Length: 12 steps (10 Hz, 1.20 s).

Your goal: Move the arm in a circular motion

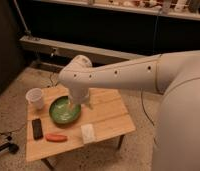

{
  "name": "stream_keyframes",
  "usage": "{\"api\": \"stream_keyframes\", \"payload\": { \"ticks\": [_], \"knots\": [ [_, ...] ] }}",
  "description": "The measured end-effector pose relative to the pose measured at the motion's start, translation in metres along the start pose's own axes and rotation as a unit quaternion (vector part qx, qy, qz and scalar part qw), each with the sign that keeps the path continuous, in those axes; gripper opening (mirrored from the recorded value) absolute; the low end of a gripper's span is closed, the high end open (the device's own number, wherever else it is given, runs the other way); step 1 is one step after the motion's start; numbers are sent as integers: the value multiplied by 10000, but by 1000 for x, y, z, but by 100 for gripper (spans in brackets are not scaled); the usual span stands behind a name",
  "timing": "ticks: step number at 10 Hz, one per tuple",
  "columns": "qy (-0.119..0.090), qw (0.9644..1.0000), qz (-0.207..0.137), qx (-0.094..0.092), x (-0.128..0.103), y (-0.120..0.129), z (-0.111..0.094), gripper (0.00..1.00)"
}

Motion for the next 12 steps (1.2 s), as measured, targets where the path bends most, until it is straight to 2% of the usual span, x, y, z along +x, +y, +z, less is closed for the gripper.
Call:
{"api": "stream_keyframes", "payload": {
  "ticks": [1, 5, 7, 9, 12],
  "knots": [
    [-22, 10000, 59, 36, -9, -5, 1, 65],
    [-288, 9989, 329, 173, -79, -34, -6, 65],
    [-414, 9986, 251, 195, -119, -30, -18, 65],
    [-447, 9987, 19, 256, -157, -12, -25, 65],
    [-283, 9969, -611, 401, -204, 50, -22, 65]
  ]
}}
